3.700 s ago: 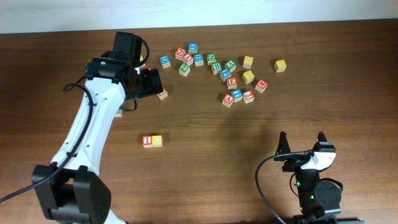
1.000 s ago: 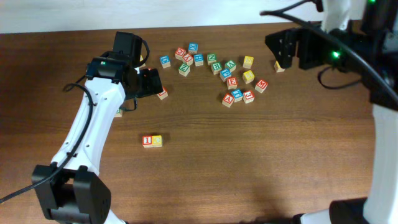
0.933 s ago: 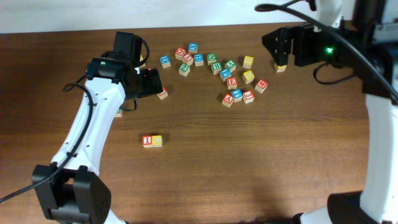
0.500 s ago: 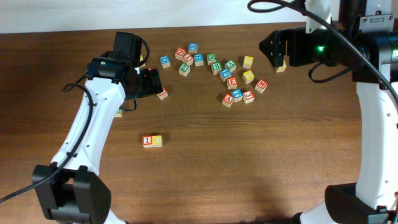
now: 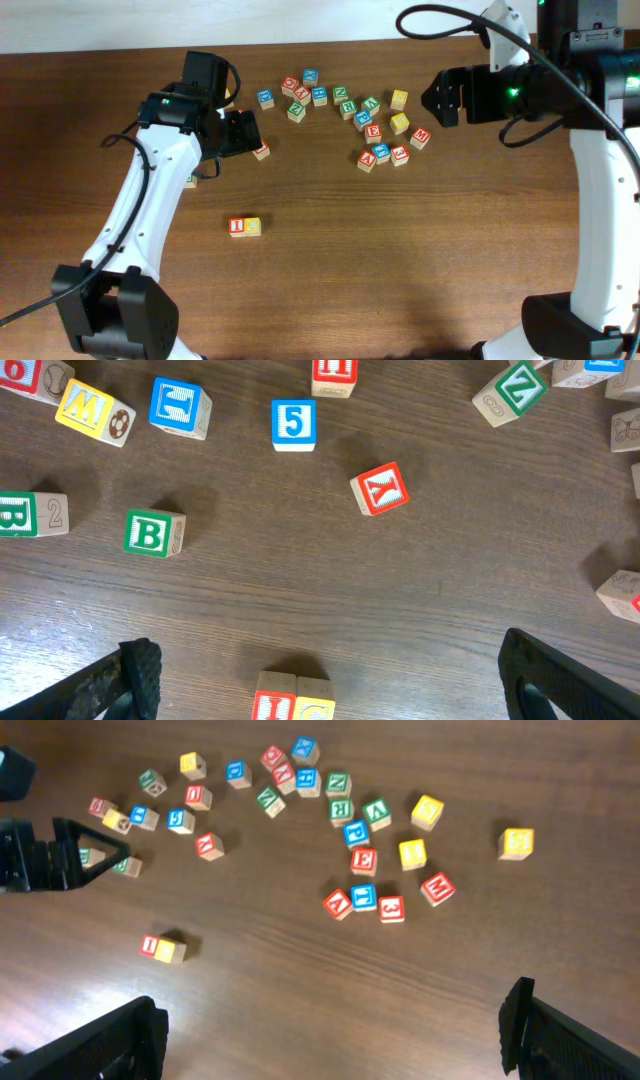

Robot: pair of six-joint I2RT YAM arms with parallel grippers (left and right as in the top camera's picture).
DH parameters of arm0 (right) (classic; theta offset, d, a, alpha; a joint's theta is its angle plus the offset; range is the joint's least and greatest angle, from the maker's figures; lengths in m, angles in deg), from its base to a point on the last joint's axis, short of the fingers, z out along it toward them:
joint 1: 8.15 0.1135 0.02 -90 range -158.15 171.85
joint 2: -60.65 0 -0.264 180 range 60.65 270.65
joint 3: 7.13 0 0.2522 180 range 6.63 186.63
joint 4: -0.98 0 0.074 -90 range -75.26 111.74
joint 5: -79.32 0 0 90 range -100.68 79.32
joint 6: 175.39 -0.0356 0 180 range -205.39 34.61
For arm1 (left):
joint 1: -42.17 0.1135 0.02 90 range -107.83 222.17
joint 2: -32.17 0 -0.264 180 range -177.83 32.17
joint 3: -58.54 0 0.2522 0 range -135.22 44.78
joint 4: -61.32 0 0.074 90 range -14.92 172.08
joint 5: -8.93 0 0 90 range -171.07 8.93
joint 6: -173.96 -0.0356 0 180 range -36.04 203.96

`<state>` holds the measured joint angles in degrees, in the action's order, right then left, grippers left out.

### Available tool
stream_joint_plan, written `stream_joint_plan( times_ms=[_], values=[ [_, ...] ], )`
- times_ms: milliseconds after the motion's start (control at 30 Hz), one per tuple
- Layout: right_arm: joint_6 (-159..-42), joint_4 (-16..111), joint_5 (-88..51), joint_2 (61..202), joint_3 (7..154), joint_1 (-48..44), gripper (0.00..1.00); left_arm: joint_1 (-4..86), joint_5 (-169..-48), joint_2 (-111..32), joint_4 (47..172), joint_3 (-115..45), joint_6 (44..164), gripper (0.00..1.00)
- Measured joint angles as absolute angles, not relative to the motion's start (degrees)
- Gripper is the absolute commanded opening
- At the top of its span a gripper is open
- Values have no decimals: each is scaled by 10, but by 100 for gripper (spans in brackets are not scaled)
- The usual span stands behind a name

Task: Spell out ICRA
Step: 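Lift the right arm from rest and move it over the pile's right side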

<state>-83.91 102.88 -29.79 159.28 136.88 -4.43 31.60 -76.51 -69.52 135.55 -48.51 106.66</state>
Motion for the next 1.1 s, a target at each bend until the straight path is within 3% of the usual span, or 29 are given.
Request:
stream_joint_plan(
  times_ms=[500, 1100],
  values=[
    [-841, 1030, -300, 1604, 1266, -44, 98, 316, -765, -695, 1356, -485, 1067, 99],
    [-841, 1030, -300, 1604, 1264, -44, 98, 316, -765, -695, 1356, -485, 1067, 99]
  ],
)
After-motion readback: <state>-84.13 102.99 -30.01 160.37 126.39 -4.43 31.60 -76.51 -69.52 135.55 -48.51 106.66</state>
